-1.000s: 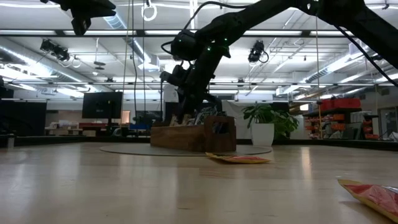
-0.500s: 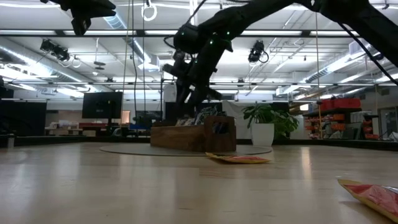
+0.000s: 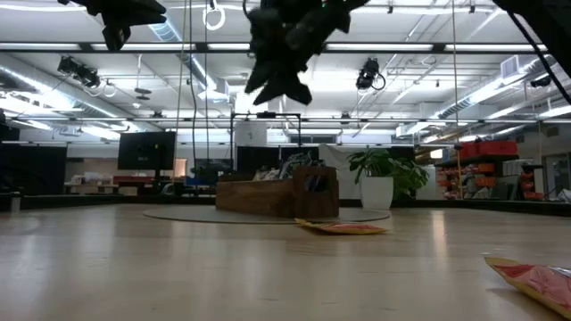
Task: Pick & Place Tea
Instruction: Put the yellow tea bag into the left section of the wooden organizer
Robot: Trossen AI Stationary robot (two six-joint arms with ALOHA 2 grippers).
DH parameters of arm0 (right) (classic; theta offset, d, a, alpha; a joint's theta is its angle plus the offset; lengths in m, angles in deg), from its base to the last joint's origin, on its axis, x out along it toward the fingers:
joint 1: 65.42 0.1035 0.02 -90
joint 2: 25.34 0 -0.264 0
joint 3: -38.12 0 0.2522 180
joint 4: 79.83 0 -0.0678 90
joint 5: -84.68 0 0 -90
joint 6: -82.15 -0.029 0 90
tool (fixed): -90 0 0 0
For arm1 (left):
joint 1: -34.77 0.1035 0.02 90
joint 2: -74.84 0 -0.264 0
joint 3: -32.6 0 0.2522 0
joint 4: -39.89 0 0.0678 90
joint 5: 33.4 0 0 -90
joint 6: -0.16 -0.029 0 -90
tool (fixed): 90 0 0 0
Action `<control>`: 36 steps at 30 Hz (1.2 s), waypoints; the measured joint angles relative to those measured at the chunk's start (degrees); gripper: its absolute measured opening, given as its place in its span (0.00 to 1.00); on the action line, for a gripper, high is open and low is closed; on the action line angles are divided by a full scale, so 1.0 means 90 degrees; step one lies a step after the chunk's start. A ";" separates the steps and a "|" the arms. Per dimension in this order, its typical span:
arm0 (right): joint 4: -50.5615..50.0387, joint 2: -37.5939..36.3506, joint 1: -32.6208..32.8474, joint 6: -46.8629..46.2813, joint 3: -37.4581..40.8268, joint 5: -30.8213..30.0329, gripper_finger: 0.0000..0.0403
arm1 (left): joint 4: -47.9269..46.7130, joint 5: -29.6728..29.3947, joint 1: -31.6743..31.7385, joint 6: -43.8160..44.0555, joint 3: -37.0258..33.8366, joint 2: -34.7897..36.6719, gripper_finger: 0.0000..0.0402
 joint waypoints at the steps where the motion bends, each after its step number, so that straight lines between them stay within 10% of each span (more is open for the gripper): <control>1: -0.0070 -0.0068 0.0093 0.0158 0.0000 0.0144 0.33 | 0.0000 0.0000 0.0000 -0.0002 0.0000 0.0000 0.18; 17: -0.1490 -0.0500 0.1729 0.0991 0.0238 0.0331 0.28 | 0.0007 0.0000 -0.0002 -0.0061 0.0000 0.0000 0.18; 36: 0.2015 -0.2176 0.2394 -0.0716 0.3748 -0.0419 0.23 | -0.0071 0.0001 -0.0007 0.0184 0.0000 -0.0002 0.18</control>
